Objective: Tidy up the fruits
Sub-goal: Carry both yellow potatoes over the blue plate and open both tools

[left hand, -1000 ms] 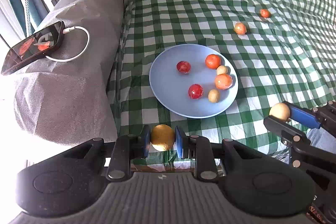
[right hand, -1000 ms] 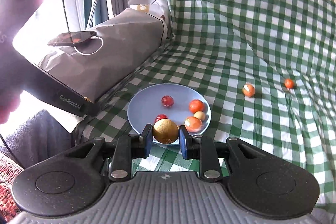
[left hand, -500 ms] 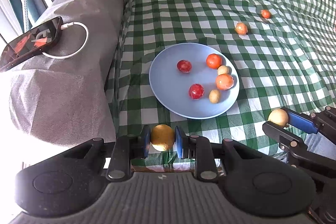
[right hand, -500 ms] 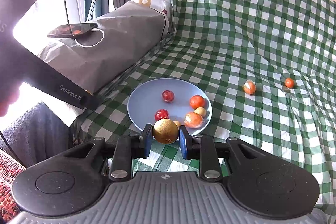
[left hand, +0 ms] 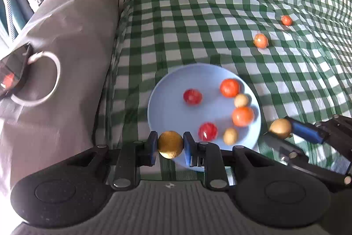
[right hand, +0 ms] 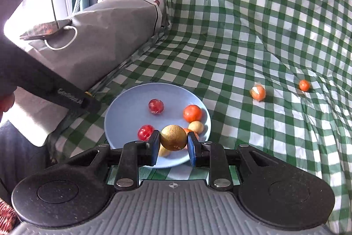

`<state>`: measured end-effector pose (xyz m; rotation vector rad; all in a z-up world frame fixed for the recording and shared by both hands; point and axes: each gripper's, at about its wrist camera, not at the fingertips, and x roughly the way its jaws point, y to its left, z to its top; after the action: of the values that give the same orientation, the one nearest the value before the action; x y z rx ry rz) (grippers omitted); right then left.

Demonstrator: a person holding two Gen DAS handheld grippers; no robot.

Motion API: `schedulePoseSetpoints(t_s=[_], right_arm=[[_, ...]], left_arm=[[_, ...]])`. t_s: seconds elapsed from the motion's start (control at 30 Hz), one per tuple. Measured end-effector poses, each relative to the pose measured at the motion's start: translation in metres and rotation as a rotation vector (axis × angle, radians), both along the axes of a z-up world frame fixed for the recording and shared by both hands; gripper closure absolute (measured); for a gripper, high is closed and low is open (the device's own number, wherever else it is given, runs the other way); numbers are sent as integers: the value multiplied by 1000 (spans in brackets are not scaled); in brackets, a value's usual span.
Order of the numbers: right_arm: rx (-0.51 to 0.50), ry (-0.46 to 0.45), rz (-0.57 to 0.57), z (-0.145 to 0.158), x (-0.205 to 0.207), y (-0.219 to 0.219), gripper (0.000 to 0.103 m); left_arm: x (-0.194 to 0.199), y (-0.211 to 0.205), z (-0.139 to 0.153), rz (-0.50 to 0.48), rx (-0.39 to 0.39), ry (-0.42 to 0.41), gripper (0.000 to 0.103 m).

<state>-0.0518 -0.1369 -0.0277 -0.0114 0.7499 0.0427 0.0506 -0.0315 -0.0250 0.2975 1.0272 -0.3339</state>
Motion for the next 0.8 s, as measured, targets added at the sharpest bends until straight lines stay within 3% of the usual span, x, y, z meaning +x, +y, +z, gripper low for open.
schedulePoseSetpoints(t_s=[0.53, 0.6, 0.63, 0.67, 0.73, 0.8], right_arm=[[-15, 86, 33, -35, 73, -6, 75], [-21, 87, 37, -39, 78, -6, 75], [-22, 85, 42, -40, 80, -6, 73], [-20, 86, 52, -41, 82, -5, 68], [-19, 106, 87, -41, 86, -2, 43], [-37, 90, 99, -35, 82, 1, 33]], left_arm=[[49, -13, -46, -19, 38, 23, 75], [48, -14, -46, -44, 41, -1, 52], [47, -14, -44, -54, 49, -12, 19], [45, -14, -40, -61, 60, -37, 2], [36, -9, -27, -74, 52, -118, 0], [27, -4, -16, -93, 63, -153, 0]])
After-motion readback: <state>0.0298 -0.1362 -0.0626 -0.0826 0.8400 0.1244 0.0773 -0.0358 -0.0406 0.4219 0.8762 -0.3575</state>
